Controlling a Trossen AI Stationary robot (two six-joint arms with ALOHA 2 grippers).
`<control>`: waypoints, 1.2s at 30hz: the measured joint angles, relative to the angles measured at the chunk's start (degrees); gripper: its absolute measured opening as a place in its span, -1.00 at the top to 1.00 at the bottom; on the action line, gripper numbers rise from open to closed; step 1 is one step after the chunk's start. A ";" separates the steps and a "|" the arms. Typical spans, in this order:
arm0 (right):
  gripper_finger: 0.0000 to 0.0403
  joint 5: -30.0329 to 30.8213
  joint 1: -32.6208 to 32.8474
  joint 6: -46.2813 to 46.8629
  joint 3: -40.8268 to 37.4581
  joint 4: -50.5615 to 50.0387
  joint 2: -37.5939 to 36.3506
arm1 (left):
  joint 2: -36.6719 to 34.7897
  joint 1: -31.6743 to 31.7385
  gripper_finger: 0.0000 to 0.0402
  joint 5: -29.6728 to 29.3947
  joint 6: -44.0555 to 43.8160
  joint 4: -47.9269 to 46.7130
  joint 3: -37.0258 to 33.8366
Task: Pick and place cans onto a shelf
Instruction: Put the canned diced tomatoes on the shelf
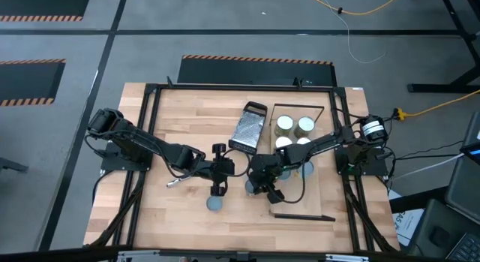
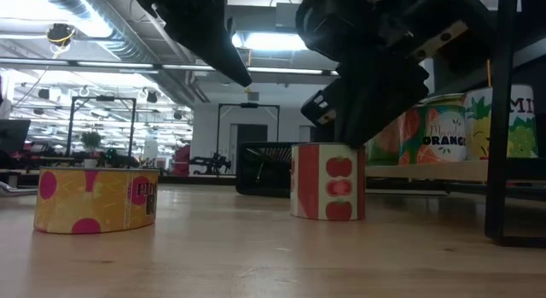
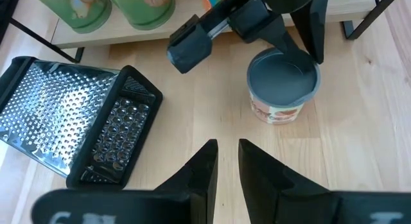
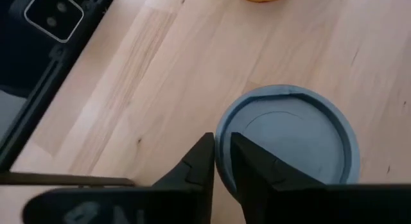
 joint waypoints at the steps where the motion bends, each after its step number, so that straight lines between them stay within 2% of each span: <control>1: 0.72 0.00 0.00 0.68 0.00 0.01 0.00 | 0.00 0.00 0.73 0.00 0.00 0.00 0.00; 9: 0.72 -0.08 0.00 1.16 0.81 -0.23 -0.11 | 0.00 0.00 0.73 0.00 0.00 0.01 0.00; 19: 0.71 -0.01 -0.02 1.07 11.00 -8.52 -0.28 | 0.00 0.00 0.73 -0.02 0.02 0.00 0.00; 25: 0.69 0.00 -0.11 4.26 14.62 -10.35 -0.35 | -1.56 -0.97 0.73 -0.71 0.26 -2.09 -0.04; 31: 0.50 0.06 -1.01 12.67 14.89 -10.39 -0.35 | -6.54 -4.03 0.73 -5.15 -2.77 -9.87 -0.07; 36: 0.32 2.94 -1.55 20.24 14.82 -10.32 -0.35 | -10.55 -7.12 0.73 -7.93 -6.52 -14.73 -0.06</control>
